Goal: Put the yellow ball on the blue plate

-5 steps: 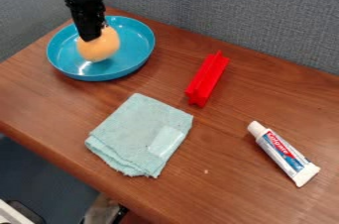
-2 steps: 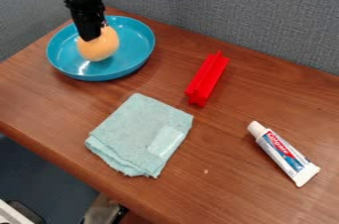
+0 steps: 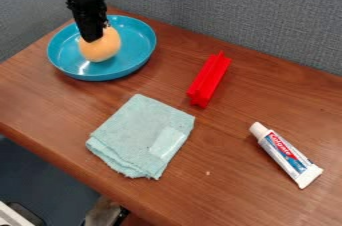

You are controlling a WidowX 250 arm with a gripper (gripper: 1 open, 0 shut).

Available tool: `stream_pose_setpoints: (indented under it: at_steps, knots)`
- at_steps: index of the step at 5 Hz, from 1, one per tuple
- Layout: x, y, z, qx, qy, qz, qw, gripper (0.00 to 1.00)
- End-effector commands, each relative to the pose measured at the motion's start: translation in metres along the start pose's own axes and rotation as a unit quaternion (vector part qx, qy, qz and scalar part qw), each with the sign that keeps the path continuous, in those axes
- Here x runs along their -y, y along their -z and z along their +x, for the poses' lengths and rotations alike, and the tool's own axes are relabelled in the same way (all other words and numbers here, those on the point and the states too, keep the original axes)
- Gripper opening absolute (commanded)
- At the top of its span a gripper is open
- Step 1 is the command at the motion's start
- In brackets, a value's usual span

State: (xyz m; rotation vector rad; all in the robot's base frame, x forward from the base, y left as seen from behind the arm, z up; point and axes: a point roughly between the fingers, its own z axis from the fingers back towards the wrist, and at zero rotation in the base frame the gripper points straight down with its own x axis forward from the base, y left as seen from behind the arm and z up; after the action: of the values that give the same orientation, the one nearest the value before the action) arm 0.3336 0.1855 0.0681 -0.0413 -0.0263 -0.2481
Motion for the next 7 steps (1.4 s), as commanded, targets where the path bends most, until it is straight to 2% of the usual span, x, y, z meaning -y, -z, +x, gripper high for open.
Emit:
stream_pose_setpoints:
  at_steps: [1, 7]
  knots:
    - [-0.010, -0.014, 0.001, 0.022, -0.013, 0.012, 0.9996, 0.00]
    - [-0.002, 0.000, -0.010, 0.015, -0.019, -0.017, 0.9996, 0.00]
